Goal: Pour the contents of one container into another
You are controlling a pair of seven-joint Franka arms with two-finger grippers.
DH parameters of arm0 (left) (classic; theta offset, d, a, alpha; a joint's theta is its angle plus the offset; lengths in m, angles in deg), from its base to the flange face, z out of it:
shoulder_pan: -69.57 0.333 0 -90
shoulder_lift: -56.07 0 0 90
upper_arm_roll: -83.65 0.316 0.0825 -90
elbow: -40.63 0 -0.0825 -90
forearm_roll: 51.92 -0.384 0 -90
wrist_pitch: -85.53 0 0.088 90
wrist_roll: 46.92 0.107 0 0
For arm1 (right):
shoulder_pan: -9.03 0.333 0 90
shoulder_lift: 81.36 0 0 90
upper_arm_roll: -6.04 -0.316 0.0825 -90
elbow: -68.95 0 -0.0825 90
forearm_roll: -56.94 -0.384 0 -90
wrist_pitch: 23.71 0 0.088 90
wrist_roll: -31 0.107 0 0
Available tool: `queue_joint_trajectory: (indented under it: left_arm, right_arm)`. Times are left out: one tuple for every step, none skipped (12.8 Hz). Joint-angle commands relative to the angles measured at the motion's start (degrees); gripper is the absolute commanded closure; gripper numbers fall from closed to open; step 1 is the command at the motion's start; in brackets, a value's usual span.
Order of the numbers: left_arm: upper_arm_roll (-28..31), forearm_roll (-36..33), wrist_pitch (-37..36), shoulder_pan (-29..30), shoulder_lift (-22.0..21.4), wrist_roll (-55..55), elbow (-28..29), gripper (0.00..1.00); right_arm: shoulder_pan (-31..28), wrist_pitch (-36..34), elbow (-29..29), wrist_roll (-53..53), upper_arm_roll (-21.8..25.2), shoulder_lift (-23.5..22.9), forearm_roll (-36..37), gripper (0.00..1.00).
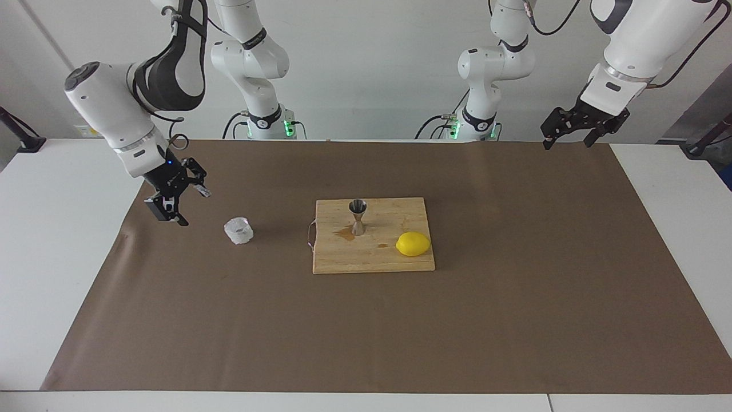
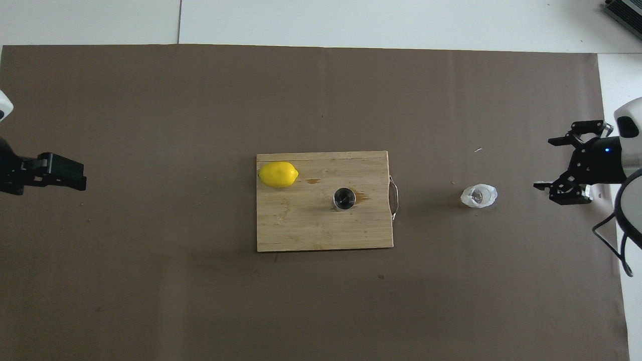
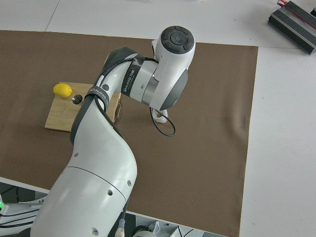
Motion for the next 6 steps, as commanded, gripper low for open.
queue_joint_trajectory:
  left_arm:
    - [0.6,0.2,-0.4,-0.5,-1.3,0.1,1.2,0.00]
    - [0.6,0.2,-0.4,-0.5,-1.3,0.1,1.2,0.00]
    - [0.6,0.1,-0.4,-0.5,-1.3,0.1,1.2,0.00]
    - [0.6,0.2,-0.4,-0.5,-1.3,0.1,1.2,0.00]
    - [0.6,0.2,-0.4,-0.5,-1.3,0.1,1.2,0.00]
    - [0.6,0.2,-0.4,-0.5,-1.3,0.1,1.2,0.00]
  right_arm:
    - [4.4,-8.4,8.7,29.3,-1.4,-1.0,9.6,0.00]
    - [6.2,-9.0,10.8,39.2,-1.5,-1.0,11.8,0.00]
    - [8.3,-9.5,13.0,48.0,-1.5,-1.2,14.6,0.00]
    - [9.8,-10.3,14.4,55.9,-1.5,-1.2,15.9,0.00]
    - [10.1,-12.3,15.6,64.1,-1.5,-0.9,15.9,0.00]
    - [10.3,-15.1,17.5,72.1,-1.7,-0.9,16.0,0.00]
